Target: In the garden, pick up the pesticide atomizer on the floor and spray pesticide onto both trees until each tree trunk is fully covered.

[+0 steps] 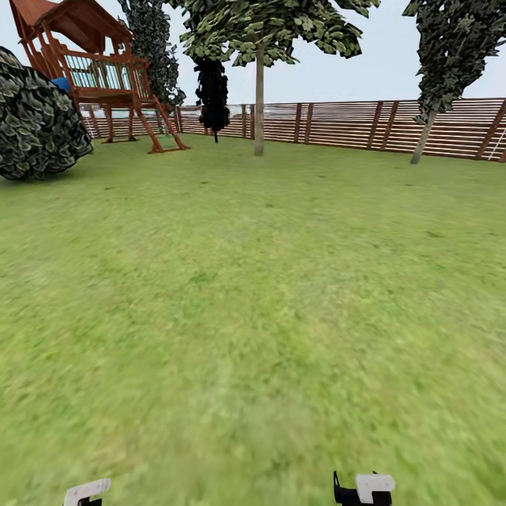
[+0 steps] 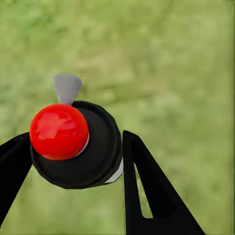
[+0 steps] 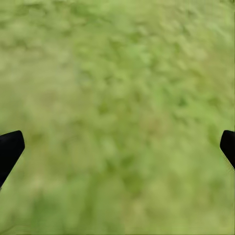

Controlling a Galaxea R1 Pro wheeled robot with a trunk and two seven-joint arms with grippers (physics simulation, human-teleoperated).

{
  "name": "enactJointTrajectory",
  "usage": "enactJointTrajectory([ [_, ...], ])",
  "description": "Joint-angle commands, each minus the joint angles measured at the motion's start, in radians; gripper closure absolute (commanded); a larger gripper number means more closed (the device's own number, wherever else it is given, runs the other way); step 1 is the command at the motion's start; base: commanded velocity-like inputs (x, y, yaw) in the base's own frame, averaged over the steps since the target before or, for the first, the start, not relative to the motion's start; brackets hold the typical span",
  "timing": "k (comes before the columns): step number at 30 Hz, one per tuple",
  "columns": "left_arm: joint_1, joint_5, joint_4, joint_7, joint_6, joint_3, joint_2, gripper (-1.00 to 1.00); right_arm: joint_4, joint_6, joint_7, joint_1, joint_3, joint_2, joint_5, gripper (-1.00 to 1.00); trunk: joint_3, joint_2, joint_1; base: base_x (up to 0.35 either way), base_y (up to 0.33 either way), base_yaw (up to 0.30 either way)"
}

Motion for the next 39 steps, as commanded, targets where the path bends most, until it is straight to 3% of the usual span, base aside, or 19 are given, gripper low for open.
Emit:
enactJointTrajectory([
  [1, 0.0, 0.0, 0.0, 0.0, 0.0, 0.0, 0.0, 1.0, 0.0, 0.0, 0.0, 0.0, 0.0, 0.0, 0.0, -1.0, 0.0, 0.0, 0.0, 0.339, 0.0, 0.0],
  [39, 0.0, 0.0, 0.0, 0.0, 0.0, 0.0, 0.0, 1.0, 0.0, 0.0, 0.0, 0.0, 0.0, 0.0, 0.0, -1.0, 0.0, 0.0, 0.0, 0.339, 0.0, 0.0],
])
